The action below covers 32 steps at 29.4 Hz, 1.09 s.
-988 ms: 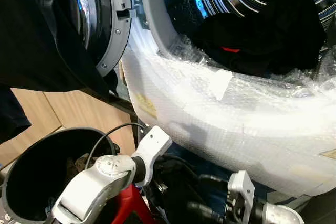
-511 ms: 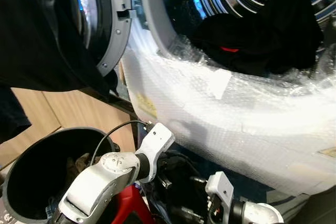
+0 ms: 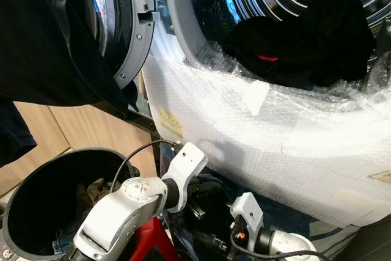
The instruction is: Clothes washing
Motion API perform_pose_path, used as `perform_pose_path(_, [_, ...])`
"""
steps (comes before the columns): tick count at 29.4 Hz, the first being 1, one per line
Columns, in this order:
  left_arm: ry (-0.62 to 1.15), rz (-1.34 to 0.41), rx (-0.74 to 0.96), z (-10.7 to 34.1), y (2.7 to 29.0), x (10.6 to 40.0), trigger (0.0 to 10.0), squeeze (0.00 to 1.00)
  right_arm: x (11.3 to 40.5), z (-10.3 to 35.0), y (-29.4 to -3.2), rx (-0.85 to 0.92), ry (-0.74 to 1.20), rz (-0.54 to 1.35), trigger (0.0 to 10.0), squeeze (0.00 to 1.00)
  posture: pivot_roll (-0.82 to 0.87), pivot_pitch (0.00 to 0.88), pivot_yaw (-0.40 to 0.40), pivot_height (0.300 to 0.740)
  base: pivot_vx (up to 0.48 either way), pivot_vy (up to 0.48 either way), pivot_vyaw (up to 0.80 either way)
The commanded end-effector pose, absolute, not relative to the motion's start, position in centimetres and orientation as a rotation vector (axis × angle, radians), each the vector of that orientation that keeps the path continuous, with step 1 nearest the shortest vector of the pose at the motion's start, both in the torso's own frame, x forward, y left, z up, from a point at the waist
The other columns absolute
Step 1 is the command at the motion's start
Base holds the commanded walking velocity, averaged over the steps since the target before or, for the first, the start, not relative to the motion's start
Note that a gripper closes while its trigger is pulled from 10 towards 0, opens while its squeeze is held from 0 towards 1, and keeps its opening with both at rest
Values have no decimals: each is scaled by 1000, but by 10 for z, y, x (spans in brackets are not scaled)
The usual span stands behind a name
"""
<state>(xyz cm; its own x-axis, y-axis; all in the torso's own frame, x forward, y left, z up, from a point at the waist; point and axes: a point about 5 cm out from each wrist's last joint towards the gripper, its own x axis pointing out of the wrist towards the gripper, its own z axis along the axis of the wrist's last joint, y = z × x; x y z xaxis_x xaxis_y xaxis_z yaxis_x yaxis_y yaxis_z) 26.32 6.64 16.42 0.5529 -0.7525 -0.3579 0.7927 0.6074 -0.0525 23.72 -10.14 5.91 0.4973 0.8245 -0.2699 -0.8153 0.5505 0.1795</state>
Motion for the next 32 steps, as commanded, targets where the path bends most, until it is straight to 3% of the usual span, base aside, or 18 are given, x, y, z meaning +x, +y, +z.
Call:
perform_pose_path(1, [315,-930,121,175,62,266,0,0,240,58,-98,61,350,966,10000,0,133,0,10,740,0,0,0])
perform_pose_path(22, [271,-907,72,185,47,279,0,0,259,66,-74,356,322,808,10000,0,130,0,20,740,0,0,0])
perform_pose_path(32, [254,-915,-4,193,43,281,0,0,267,65,-73,363,322,762,10000,0,136,0,22,740,0,0,0])
